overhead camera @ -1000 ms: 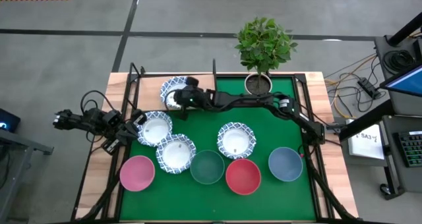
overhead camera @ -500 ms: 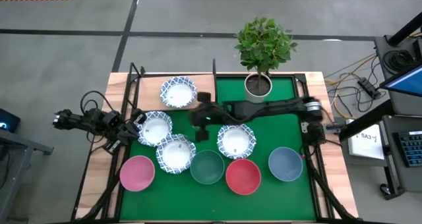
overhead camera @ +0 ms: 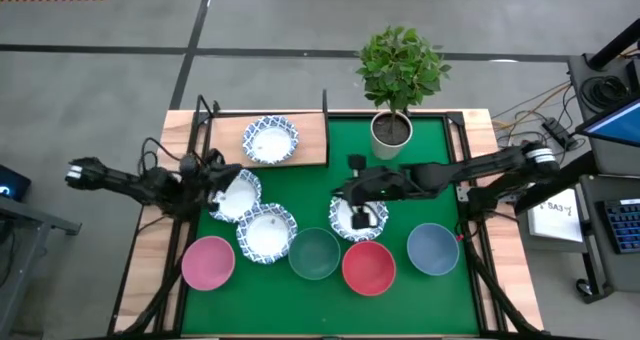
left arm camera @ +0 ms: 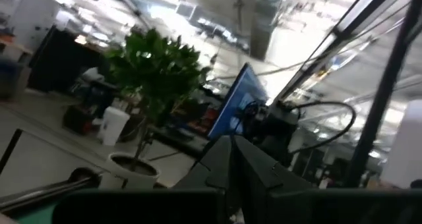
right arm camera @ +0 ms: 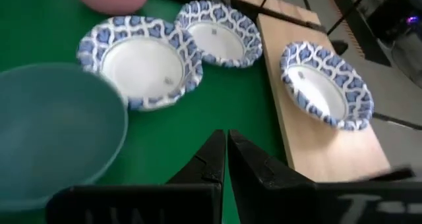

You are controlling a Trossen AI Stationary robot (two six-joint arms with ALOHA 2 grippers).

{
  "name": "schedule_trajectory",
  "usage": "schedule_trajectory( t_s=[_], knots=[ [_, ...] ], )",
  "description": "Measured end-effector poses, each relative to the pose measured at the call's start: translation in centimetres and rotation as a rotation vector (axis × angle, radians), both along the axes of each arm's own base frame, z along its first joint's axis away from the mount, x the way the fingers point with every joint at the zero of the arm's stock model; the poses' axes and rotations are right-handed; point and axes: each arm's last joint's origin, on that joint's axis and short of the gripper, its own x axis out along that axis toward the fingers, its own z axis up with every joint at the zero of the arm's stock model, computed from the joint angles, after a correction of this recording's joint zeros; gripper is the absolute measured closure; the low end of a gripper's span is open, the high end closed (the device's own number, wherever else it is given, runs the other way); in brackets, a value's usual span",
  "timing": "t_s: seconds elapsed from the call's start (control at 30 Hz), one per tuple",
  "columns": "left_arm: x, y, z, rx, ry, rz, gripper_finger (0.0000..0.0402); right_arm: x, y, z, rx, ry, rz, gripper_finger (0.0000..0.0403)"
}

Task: Place and stack bowls onto a shelf
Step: Put the white and blue bowl on the shelf

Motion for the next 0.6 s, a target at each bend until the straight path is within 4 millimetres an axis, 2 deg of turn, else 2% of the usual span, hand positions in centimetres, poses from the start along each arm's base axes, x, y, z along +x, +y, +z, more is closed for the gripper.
schedule_trajectory(
  t_s=[0.17,0.27,0.43,0.6],
  knots=[
    [2.5,-0.6,1.8,0.017,0.082,0.004,0.0402,-3.3,-0.3,0.2,-0.007,-0.106,0.009,0.0394],
    [4.7,-1.0,2.9,0.062,0.214,0.016,0.0402,-4.7,-0.4,0.3,-0.022,-0.144,0.017,0.0394],
    [8.5,-0.6,3.8,0.142,0.638,0.073,0.0402,-6.3,-0.6,1.2,-0.028,-0.208,0.022,0.0394],
    [11.6,1.5,3.0,0.102,1.059,0.166,0.0402,-6.5,-0.5,1.0,-0.029,-0.199,0.025,0.0394]
  ],
)
